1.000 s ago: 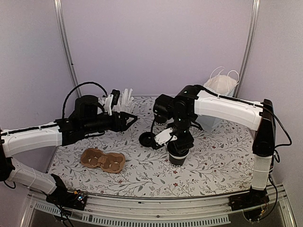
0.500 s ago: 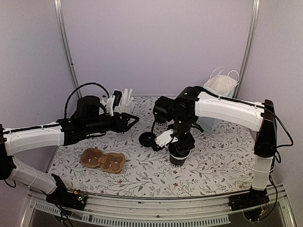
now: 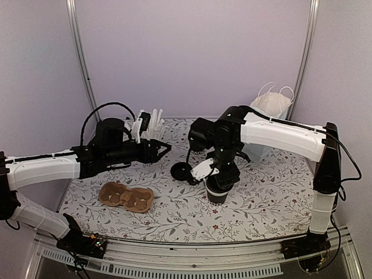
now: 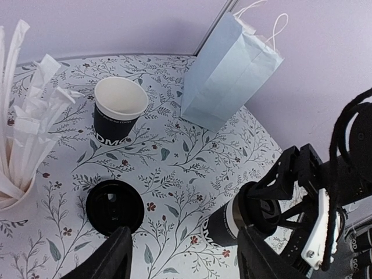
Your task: Pack the takeout coffee
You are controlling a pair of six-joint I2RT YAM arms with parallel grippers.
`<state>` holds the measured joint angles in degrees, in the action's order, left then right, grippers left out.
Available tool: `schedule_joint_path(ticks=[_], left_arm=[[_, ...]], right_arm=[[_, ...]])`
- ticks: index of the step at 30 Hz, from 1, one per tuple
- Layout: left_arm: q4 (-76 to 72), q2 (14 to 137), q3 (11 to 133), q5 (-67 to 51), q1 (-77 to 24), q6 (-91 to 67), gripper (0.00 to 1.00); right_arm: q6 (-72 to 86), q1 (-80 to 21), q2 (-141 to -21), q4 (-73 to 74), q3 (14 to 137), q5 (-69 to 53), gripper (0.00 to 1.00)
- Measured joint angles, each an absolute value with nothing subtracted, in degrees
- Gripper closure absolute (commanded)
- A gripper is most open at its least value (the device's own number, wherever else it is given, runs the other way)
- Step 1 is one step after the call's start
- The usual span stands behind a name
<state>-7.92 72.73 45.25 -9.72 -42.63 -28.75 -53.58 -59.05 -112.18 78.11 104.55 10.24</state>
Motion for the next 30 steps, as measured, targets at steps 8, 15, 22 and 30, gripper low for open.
schedule_joint_path(ticks=[8, 15, 22, 30], left_arm=[[-8.3, 73.4, 45.3, -9.9, -42.6, -28.8, 0.37], [-8.3, 73.6, 45.3, -10.0, -42.6, -28.9, 0.37], [-8.3, 73.6, 45.2, -10.1, -42.6, -29.0, 0.36], [-8.7, 73.5, 44.3, -10.0, -42.6, -29.0, 0.36]], right_arm=[[-53.5, -59.5, -111.1, 78.1, 104.3, 10.5, 0.38], [-53.2, -59.7, -110.8, 78.2, 103.7, 10.4, 0.35], [-52.9, -59.7, -110.8, 78.2, 103.5, 10.3, 0.35], [-52.9, -59.7, -111.2, 78.2, 103.5, 10.3, 0.35]])
